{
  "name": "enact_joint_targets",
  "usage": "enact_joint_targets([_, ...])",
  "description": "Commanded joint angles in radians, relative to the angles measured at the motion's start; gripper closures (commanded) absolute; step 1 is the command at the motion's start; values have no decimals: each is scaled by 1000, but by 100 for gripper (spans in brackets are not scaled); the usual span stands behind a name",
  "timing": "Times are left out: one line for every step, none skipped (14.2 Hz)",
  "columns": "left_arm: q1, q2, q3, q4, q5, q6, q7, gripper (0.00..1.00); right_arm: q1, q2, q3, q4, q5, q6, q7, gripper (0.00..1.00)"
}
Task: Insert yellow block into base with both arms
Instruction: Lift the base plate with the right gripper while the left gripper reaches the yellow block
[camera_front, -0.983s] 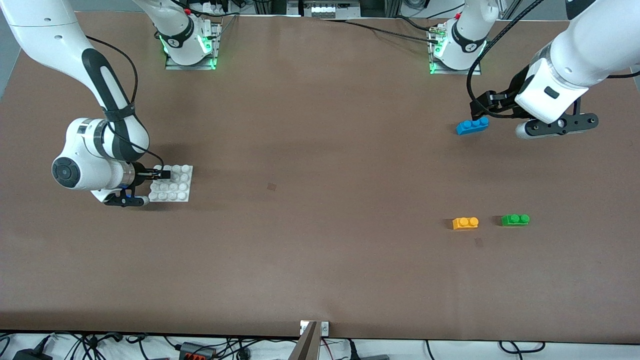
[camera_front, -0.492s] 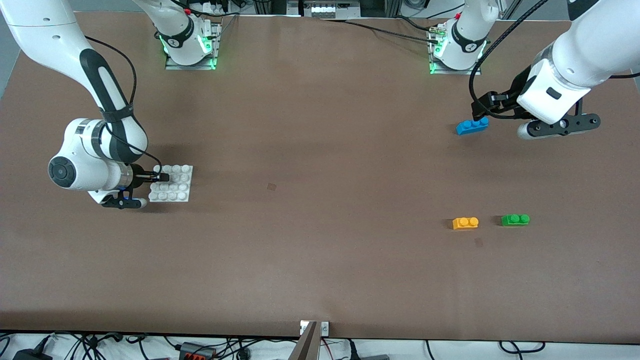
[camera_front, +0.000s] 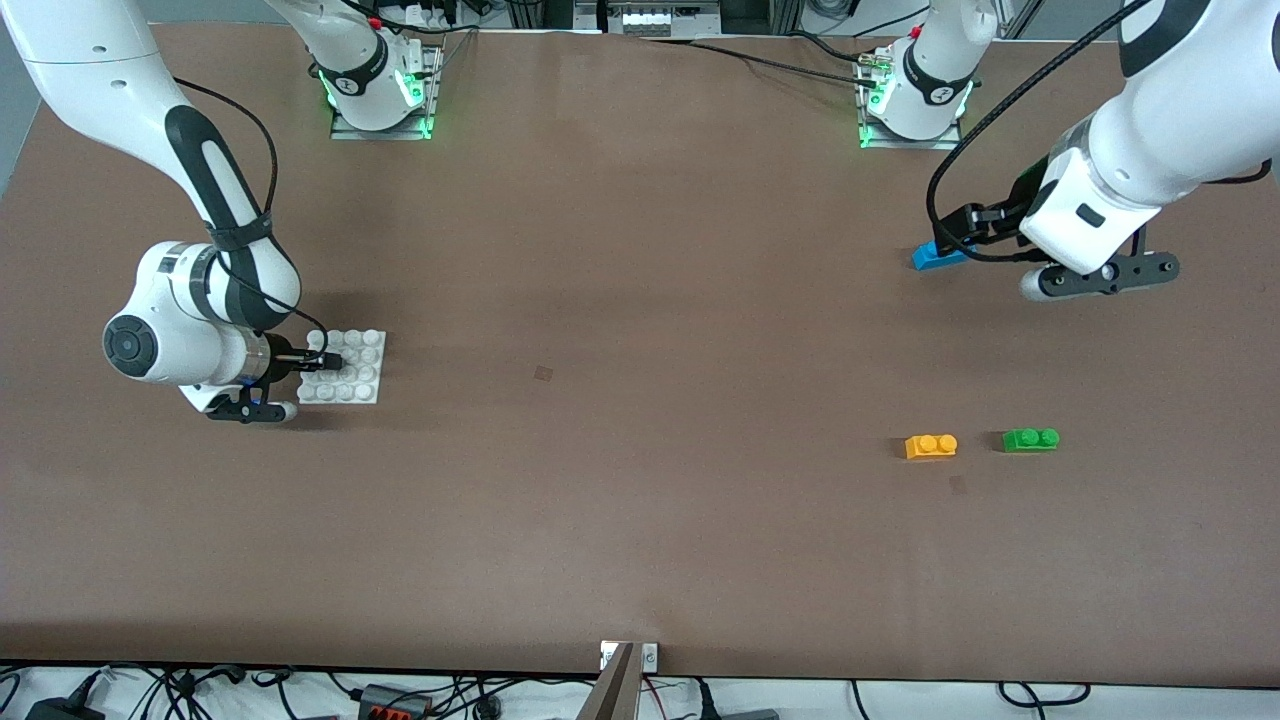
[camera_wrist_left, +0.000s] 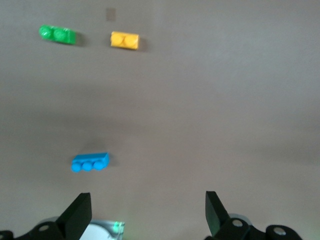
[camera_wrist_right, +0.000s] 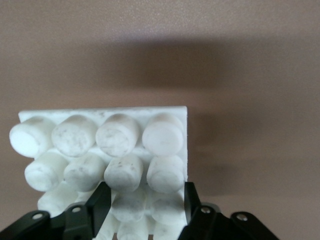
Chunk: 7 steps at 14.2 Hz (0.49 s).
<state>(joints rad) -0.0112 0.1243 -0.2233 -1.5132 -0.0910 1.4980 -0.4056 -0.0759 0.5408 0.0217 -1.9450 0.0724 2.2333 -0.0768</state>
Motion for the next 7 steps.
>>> enact_joint_targets([8,67,5,15,-32,85,51,0,-1,22,3,11,14,14,-17,44])
enact_joint_targets([10,95,8,15,-33,99,60,0,-1,22,3,11,14,14,-17,46])
enact_joint_targets([19,118,10,16,-27,117,62,0,2,21,3,11,14,14,-17,46])
enact_joint_targets([23,141,10,13,-27,126,62,0,2,21,3,11,14,11,-17,46])
enact_joint_targets([31,155,12,11,-26,133,62,0,2,18,20,11,14,5,-17,46])
enact_joint_targets([45,162,12,8,-26,143,63,0,2,13,38,9,14,0,-17,46])
enact_joint_targets([53,164,12,-8,-24,160,65,0,7,11,47,9,12,-6,-17,46])
